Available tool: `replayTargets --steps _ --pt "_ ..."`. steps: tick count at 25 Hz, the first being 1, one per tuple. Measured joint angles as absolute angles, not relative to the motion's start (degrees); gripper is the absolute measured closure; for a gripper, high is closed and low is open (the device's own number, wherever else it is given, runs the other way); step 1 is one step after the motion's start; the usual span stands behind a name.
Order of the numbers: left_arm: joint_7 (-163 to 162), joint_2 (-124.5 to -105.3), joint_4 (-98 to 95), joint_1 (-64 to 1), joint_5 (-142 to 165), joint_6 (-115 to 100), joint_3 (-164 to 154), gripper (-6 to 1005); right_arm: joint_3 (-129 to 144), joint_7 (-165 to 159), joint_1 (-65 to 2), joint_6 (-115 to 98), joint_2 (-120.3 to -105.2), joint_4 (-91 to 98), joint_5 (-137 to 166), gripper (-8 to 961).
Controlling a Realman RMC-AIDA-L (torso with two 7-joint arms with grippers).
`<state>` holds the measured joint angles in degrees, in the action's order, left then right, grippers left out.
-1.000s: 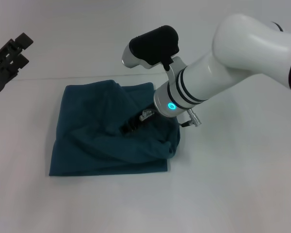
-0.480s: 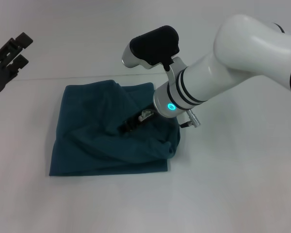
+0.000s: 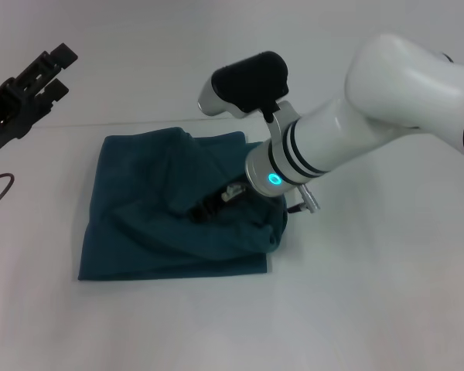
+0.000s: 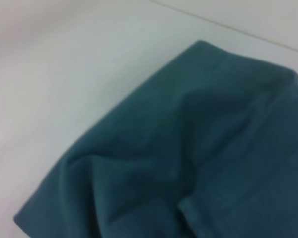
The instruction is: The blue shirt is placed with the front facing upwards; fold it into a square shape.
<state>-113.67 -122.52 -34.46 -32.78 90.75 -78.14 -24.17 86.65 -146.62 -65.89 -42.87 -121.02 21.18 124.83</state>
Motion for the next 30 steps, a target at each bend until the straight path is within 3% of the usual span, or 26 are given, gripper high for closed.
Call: replayTargets --steps 17,20,30 --pt "-113.2 -123.30 -33.9 -33.5 90.7 -78.1 -24.9 52 89.7 -148.7 -64.4 -39.7 -120.48 19.0 124.8 476" --pt "-113.2 -123.31 -33.9 -33.5 90.7 -77.9 -25.1 54 89.7 -148.7 -64.3 -39.9 -120.44 19.1 124.8 697" --pt "-113.1 -123.31 -33.9 -33.6 90.5 -76.8 -25.4 59 89.4 -150.2 -63.3 -41.1 -119.93 21.9 124.9 842"
